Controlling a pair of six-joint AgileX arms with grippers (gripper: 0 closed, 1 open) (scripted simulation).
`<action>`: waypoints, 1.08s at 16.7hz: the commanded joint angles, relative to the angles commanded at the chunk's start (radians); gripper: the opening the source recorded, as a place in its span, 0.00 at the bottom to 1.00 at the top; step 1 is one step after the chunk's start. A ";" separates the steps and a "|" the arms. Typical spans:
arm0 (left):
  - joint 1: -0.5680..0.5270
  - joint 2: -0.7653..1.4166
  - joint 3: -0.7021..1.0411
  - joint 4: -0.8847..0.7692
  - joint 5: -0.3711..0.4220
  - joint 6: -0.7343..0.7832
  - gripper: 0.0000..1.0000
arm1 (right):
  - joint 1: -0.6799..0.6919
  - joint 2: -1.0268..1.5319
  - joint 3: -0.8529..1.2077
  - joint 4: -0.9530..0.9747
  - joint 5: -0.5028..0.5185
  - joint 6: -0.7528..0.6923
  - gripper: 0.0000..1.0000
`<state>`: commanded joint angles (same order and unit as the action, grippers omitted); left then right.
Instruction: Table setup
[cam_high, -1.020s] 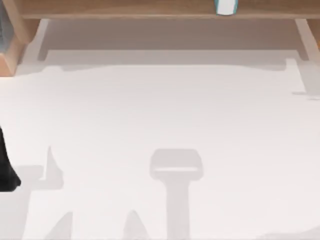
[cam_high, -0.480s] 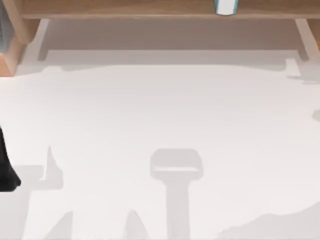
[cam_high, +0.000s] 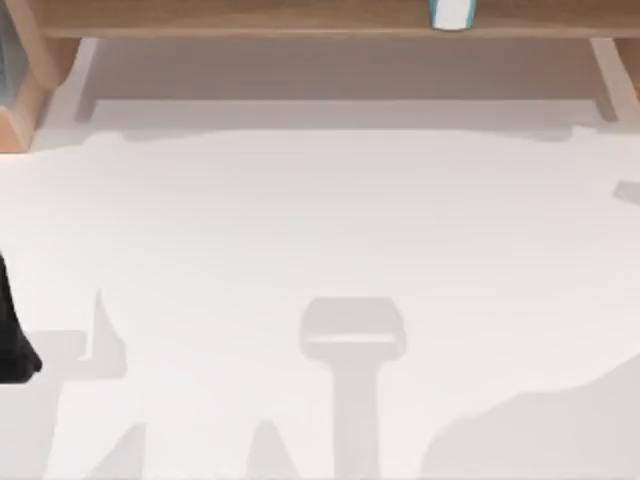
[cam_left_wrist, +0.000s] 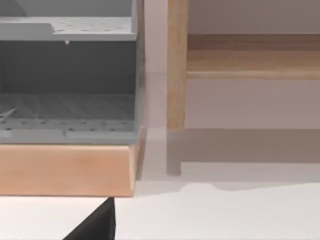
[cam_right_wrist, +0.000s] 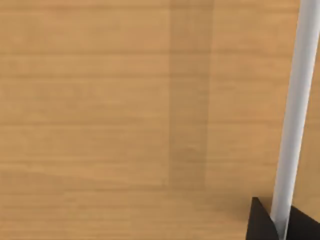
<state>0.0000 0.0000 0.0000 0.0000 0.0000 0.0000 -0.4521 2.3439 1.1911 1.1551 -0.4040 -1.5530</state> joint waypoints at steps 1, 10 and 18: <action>0.000 0.000 0.000 0.000 0.000 0.000 1.00 | 0.007 0.013 0.030 -0.018 0.007 0.000 0.00; 0.000 0.000 0.000 0.000 0.000 0.000 1.00 | 0.017 0.029 0.064 -0.042 0.017 0.002 0.23; 0.000 0.000 0.000 0.000 0.000 0.000 1.00 | 0.017 0.029 0.064 -0.042 0.017 0.002 0.83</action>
<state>0.0000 0.0000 0.0000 0.0000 0.0000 0.0000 -0.4352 2.3728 1.2547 1.1131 -0.3868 -1.5509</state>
